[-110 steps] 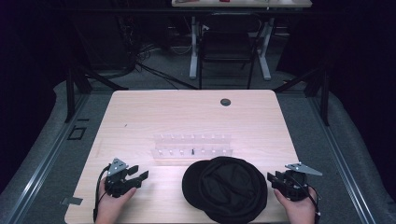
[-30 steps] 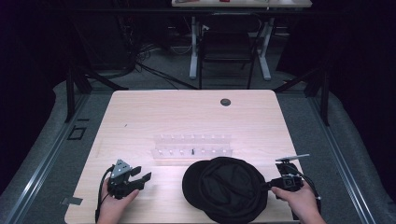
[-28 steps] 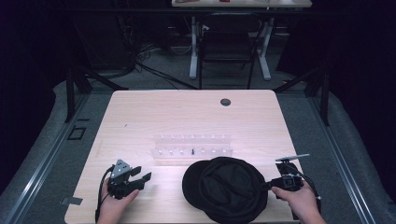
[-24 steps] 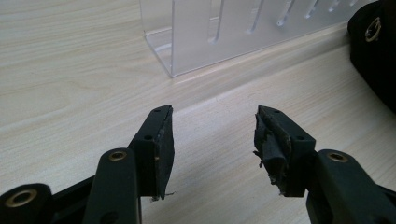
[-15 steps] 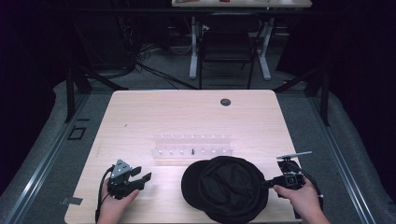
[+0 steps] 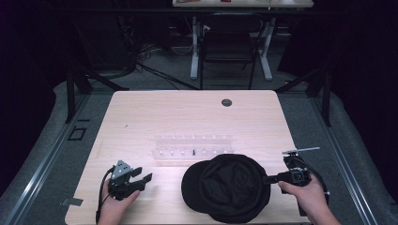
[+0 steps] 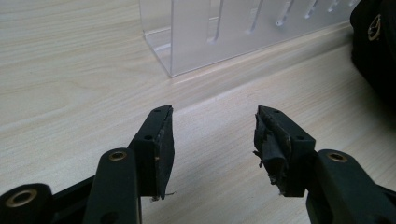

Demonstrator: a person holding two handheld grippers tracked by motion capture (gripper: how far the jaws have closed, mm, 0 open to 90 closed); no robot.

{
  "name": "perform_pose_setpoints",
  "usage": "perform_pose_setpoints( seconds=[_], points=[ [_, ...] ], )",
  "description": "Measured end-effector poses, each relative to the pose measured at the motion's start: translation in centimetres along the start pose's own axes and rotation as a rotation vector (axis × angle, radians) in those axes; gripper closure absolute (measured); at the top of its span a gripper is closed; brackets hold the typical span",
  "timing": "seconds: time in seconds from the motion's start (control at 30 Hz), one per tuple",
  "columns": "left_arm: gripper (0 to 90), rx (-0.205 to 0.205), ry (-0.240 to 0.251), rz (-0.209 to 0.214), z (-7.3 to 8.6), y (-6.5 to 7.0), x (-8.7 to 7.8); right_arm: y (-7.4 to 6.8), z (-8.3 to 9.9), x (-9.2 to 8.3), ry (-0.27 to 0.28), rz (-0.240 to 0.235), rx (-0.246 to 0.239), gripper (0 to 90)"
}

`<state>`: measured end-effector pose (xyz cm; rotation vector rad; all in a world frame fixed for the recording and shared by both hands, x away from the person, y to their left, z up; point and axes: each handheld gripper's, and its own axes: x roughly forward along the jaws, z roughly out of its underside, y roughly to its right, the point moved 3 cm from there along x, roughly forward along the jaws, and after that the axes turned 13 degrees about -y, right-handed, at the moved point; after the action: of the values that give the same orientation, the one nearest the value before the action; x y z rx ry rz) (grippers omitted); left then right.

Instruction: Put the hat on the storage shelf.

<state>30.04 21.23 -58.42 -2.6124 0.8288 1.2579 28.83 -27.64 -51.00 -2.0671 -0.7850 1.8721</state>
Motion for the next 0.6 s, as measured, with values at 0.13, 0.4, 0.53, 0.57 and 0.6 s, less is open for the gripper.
perform_pose_setpoints(
  seconds=[0.13,0.4,0.53,0.57,0.6],
  points=[
    [47.7,0.002,0.004,-0.003,0.0,0.0,0.0,-0.4,-0.2,-0.4,0.017,-0.014,-0.002,86.6],
    [47.7,0.001,-0.001,0.0,0.0,0.0,0.0,-0.9,-0.5,-1.4,0.037,-0.074,-0.003,87.5],
    [47.7,0.001,-0.001,-0.001,0.0,0.0,0.0,-1.4,-0.8,-1.9,0.038,-0.106,-0.01,87.7],
    [47.7,0.002,-0.002,0.0,0.0,0.0,0.0,-1.5,-0.9,-2.0,0.041,-0.112,-0.006,87.8],
    [47.7,0.002,-0.002,0.0,0.0,0.0,0.0,-1.7,-0.9,-2.1,0.037,-0.114,-0.016,87.8]
  ],
)
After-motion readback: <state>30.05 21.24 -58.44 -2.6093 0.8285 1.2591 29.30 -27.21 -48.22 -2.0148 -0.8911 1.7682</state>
